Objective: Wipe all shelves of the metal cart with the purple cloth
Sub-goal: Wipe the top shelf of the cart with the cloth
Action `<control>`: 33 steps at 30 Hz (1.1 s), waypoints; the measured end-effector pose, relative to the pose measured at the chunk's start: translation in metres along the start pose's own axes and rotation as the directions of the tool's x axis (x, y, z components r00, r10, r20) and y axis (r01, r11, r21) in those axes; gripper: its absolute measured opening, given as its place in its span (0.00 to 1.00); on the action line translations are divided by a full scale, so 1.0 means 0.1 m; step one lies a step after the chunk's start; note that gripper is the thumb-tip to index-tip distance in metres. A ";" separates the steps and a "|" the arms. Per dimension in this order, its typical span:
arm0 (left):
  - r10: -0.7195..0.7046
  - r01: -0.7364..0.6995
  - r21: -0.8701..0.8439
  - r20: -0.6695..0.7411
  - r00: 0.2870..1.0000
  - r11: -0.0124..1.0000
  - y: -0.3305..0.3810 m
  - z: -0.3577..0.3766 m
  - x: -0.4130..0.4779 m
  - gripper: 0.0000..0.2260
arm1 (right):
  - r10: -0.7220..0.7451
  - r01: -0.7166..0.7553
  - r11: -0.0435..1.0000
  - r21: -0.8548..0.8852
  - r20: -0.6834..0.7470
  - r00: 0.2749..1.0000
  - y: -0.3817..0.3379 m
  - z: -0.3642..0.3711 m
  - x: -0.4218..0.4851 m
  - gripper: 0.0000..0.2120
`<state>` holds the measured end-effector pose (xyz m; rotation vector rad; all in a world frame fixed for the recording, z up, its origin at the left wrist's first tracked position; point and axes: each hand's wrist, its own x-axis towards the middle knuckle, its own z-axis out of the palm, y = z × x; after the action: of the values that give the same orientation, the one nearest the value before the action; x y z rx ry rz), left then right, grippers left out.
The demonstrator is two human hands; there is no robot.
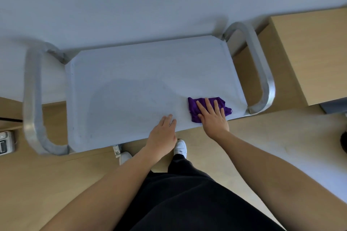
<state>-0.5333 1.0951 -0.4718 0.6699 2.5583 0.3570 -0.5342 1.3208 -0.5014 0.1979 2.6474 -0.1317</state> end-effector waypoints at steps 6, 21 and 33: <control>-0.080 0.078 0.047 0.058 0.995 0.996 0.45 0.17 0.19 0.27 | 0.055 -0.055 0.998 0.010 0.002 0.998 0.49 -0.06 0.08 0.25; -0.102 0.097 0.068 0.078 0.992 0.993 0.41 0.28 0.17 0.28 | -0.011 0.011 0.999 0.032 -0.020 1.000 0.75 -0.08 0.33 0.26; -0.127 0.126 0.020 0.040 0.991 0.992 0.37 0.35 0.13 0.30 | -0.220 0.220 0.975 0.011 0.011 0.975 -0.14 0.09 0.05 0.28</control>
<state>-0.5108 1.1371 -0.4937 0.5123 2.5513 0.2758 -0.5363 1.3062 -0.5109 -0.0938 2.6498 -0.2182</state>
